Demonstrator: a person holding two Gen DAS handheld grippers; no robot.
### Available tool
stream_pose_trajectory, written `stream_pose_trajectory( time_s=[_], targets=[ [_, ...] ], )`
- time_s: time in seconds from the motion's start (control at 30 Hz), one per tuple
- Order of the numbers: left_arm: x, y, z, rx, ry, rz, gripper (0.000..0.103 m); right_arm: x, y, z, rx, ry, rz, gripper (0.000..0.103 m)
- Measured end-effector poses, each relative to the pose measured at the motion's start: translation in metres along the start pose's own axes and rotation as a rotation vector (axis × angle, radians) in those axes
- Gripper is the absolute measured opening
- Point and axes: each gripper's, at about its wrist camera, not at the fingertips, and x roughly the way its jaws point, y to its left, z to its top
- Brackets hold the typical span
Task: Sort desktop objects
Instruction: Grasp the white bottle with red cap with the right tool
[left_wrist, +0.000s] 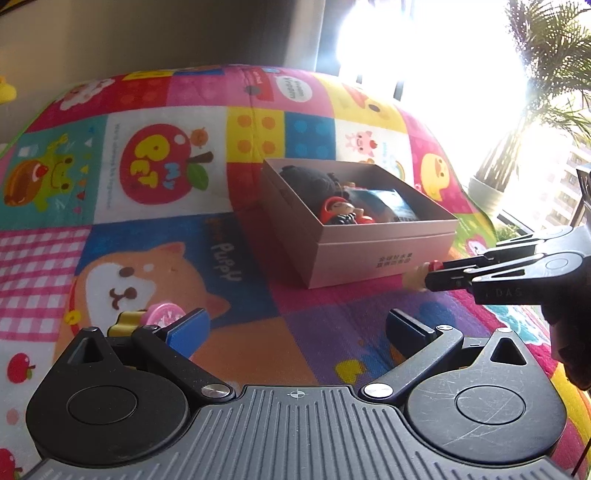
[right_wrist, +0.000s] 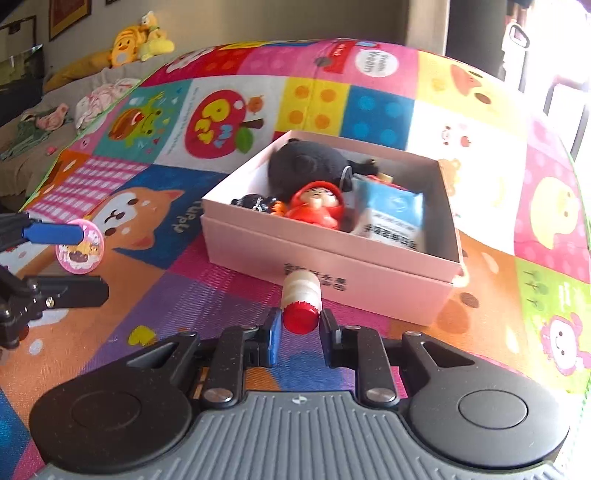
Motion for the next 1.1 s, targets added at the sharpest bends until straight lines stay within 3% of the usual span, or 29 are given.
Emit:
stream_pose_trajectory(
  time_s=[0.23, 0.6, 0.77, 0.83, 0.93, 1.1],
  targets=[
    [0.002, -0.003, -0.003, 0.006, 0.015, -0.01, 0.103, -0.014, -0.005, 0.005, 0.024, -0.029, 0.003, 0.021],
    [0.004, -0.001, -0.007, 0.0, 0.03, -0.008, 0.103, -0.001, 0.002, 0.004, 0.027, -0.01, 0.009, 0.023],
    [-0.003, 0.002, -0.005, 0.0, 0.008, -0.006, 0.103, -0.006, 0.0, 0.003, 0.033, -0.04, -0.009, 0.053],
    [-0.008, 0.005, -0.002, 0.004, -0.02, -0.001, 0.103, -0.013, 0.001, 0.001, 0.03, -0.064, -0.01, 0.059],
    [-0.016, 0.015, 0.005, -0.009, -0.065, 0.06, 0.103, -0.021, 0.004, -0.003, 0.028, -0.097, -0.005, 0.075],
    [-0.012, 0.044, 0.003, -0.076, -0.02, 0.176, 0.103, -0.02, 0.011, -0.016, 0.038, -0.128, -0.002, 0.088]
  ],
)
